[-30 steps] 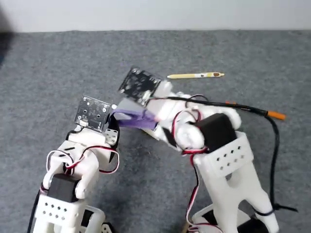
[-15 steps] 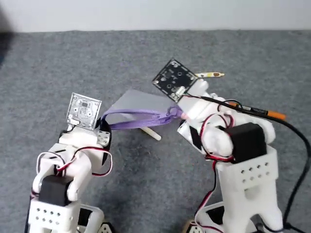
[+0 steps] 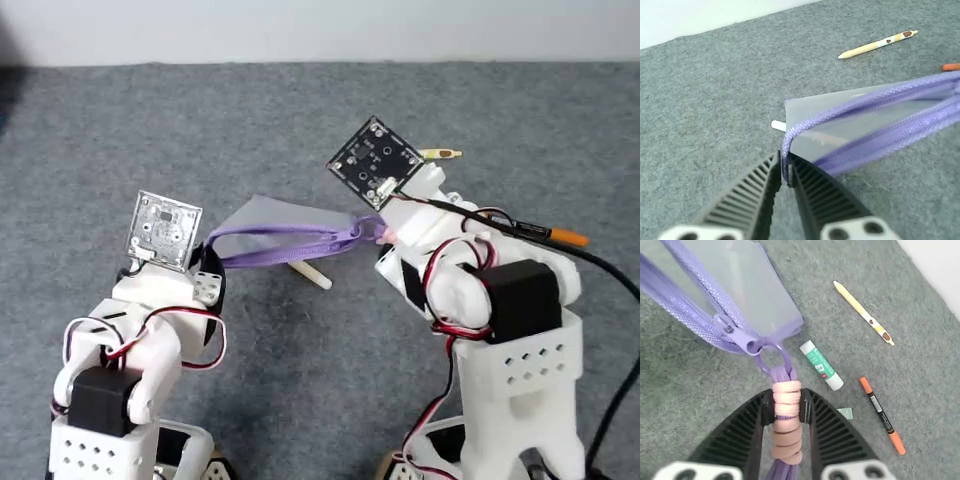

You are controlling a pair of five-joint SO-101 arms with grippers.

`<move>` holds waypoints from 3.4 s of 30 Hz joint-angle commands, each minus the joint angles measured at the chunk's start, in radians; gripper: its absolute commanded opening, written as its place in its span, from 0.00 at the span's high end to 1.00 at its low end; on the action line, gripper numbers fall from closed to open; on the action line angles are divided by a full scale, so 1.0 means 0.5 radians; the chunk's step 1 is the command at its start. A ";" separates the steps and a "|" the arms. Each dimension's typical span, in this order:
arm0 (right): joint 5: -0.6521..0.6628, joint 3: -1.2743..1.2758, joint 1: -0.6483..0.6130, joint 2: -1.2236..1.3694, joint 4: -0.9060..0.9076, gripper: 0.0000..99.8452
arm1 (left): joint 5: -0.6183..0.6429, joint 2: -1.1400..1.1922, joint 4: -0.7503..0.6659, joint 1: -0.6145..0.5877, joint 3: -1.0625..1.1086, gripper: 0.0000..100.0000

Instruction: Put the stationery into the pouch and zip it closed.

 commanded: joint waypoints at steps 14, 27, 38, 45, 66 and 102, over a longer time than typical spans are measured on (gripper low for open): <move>-0.046 -0.012 -0.023 -0.063 0.017 0.99 | -0.006 0.000 -0.279 0.255 0.103 0.92; -0.092 -0.012 -0.066 -0.063 0.017 0.99 | -0.018 0.000 -0.522 0.150 0.419 0.91; -0.095 -0.015 -0.069 -0.195 -0.201 0.99 | -0.080 0.000 -0.356 0.144 -0.026 0.99; -0.095 -0.015 -0.072 -0.192 -0.253 0.99 | -0.279 -0.006 0.058 0.141 -0.397 0.99; -0.470 0.451 -0.407 -0.192 -0.489 0.99 | -0.273 -0.015 0.577 -0.399 -0.526 0.99; -0.620 -0.071 -0.213 0.637 -0.410 0.82 | -0.043 -0.018 0.638 -0.690 -0.416 0.99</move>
